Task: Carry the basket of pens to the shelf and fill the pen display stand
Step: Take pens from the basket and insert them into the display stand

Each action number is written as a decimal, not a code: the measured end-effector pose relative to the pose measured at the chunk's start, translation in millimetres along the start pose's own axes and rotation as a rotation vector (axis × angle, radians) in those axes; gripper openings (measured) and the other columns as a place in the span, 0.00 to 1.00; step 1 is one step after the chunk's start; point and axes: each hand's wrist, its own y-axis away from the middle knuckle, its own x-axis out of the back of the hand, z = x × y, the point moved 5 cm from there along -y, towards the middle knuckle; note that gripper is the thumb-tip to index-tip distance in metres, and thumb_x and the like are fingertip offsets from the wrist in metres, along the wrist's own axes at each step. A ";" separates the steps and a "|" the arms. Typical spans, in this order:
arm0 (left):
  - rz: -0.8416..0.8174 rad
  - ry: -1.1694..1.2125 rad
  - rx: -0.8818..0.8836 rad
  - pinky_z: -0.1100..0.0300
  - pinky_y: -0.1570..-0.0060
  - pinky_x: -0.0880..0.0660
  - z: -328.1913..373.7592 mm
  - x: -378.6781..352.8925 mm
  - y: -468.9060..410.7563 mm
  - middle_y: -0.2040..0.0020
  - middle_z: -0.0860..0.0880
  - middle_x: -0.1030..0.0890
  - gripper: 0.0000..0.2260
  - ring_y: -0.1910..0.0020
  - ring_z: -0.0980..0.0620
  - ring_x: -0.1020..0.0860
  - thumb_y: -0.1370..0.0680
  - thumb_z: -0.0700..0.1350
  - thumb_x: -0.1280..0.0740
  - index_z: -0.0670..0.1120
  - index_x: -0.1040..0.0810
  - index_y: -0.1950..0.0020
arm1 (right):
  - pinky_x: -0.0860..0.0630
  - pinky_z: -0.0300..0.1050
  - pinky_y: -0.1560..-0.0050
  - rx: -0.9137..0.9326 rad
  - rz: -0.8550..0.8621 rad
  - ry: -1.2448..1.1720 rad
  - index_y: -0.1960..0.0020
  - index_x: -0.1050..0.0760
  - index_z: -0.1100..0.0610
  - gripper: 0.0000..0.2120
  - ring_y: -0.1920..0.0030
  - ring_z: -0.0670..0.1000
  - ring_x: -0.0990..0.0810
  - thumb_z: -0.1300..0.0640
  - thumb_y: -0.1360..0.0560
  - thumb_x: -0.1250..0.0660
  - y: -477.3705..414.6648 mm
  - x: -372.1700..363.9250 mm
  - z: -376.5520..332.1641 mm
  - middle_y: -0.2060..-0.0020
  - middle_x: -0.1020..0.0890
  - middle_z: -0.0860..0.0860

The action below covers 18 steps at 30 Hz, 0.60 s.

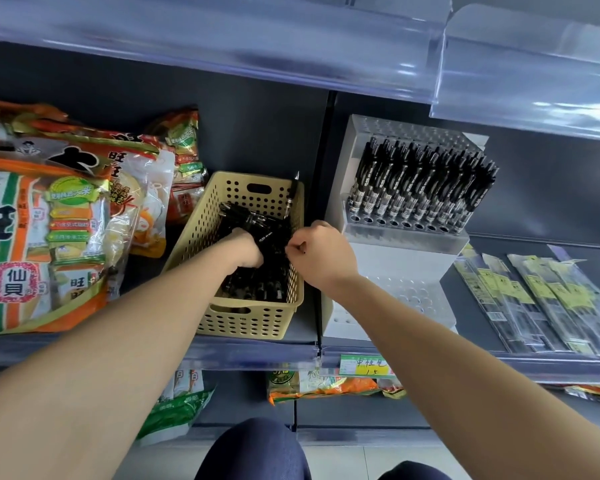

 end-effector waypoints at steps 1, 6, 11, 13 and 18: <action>-0.003 -0.001 -0.019 0.54 0.49 0.25 2.8 -1.8 -3.1 0.34 0.39 0.29 0.38 0.40 0.42 0.26 0.27 0.51 0.29 0.38 0.42 0.24 | 0.29 0.42 0.64 0.001 -0.001 -0.005 0.60 0.19 0.57 0.09 0.51 0.49 0.26 0.58 0.26 0.37 0.1 0.3 -0.1 0.61 0.20 0.52; -0.002 -0.031 0.025 0.49 0.29 0.40 11.6 -11.6 3.9 0.24 0.39 0.46 0.46 0.26 0.39 0.44 0.28 0.67 0.37 0.42 0.53 0.22 | 0.26 0.44 0.62 0.002 -0.022 -0.020 0.58 0.18 0.54 0.09 0.51 0.50 0.25 0.58 0.26 0.37 -0.7 0.6 0.8 0.58 0.21 0.52; -0.058 0.018 0.063 0.46 0.33 0.32 9.3 -20.4 -16.5 0.26 0.35 0.42 0.55 0.30 0.37 0.35 0.35 0.61 0.29 0.38 0.58 0.22 | 0.25 0.44 0.63 0.015 -0.024 -0.022 0.62 0.20 0.53 0.09 0.52 0.50 0.25 0.59 0.27 0.38 -2.9 -2.6 1.1 0.59 0.20 0.51; -0.035 0.018 0.018 0.48 0.39 0.26 9.8 -14.1 -8.2 0.28 0.36 0.36 0.45 0.35 0.39 0.29 0.30 0.53 0.27 0.38 0.47 0.23 | 0.25 0.44 0.63 0.014 -0.020 -0.023 0.61 0.20 0.53 0.09 0.53 0.51 0.24 0.59 0.27 0.38 -3.0 -3.2 1.3 0.58 0.20 0.51; 0.027 0.160 0.003 0.51 0.45 0.24 7.2 -2.5 -5.6 0.36 0.37 0.26 0.28 0.40 0.40 0.25 0.29 0.41 0.26 0.36 0.31 0.32 | 0.27 0.43 0.64 0.022 -0.011 -0.034 0.63 0.22 0.52 0.09 0.53 0.50 0.25 0.60 0.27 0.38 -2.8 -2.2 0.6 0.60 0.20 0.51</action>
